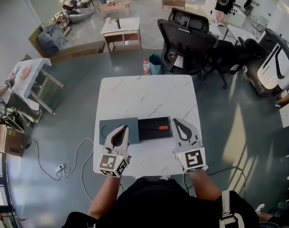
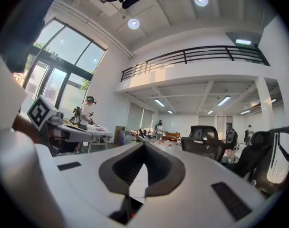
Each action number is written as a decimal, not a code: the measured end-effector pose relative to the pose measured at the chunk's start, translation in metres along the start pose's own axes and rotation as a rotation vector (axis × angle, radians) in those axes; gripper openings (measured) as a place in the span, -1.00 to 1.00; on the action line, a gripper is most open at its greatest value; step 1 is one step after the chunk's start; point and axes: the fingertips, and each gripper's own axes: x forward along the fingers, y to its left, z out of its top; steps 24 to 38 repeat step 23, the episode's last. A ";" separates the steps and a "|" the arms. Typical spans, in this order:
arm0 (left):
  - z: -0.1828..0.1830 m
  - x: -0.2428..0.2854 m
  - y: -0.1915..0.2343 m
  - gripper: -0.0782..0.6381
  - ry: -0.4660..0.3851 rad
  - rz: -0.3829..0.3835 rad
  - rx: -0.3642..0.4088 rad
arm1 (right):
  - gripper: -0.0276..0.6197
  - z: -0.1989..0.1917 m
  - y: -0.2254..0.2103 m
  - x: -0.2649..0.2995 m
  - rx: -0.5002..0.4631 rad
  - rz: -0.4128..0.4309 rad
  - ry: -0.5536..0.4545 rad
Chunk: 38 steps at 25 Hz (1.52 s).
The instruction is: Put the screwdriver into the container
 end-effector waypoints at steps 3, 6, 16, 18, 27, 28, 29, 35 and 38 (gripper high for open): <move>0.005 0.000 -0.001 -0.76 -0.011 0.004 -0.007 | -0.89 -0.001 -0.003 -0.004 0.005 -0.022 0.002; 0.009 0.000 -0.003 -0.76 -0.016 0.002 -0.001 | -0.89 0.000 -0.006 -0.006 0.012 -0.034 0.002; 0.010 0.001 -0.006 -0.76 -0.023 0.005 -0.005 | -0.89 0.000 -0.005 -0.004 0.017 -0.035 -0.007; 0.010 0.001 -0.007 -0.76 -0.024 0.005 -0.005 | -0.89 -0.001 -0.005 -0.003 0.020 -0.034 -0.006; 0.011 -0.002 -0.007 -0.76 -0.024 0.009 -0.004 | -0.89 0.001 -0.003 -0.003 0.024 -0.029 -0.009; 0.011 -0.002 -0.007 -0.76 -0.024 0.009 -0.004 | -0.89 0.001 -0.003 -0.003 0.024 -0.029 -0.009; 0.011 -0.002 -0.007 -0.76 -0.024 0.009 -0.004 | -0.89 0.001 -0.003 -0.003 0.024 -0.029 -0.009; 0.011 -0.002 -0.007 -0.76 -0.024 0.009 -0.004 | -0.89 0.001 -0.003 -0.003 0.024 -0.029 -0.009; 0.011 -0.002 -0.007 -0.76 -0.024 0.009 -0.004 | -0.89 0.001 -0.003 -0.003 0.024 -0.029 -0.009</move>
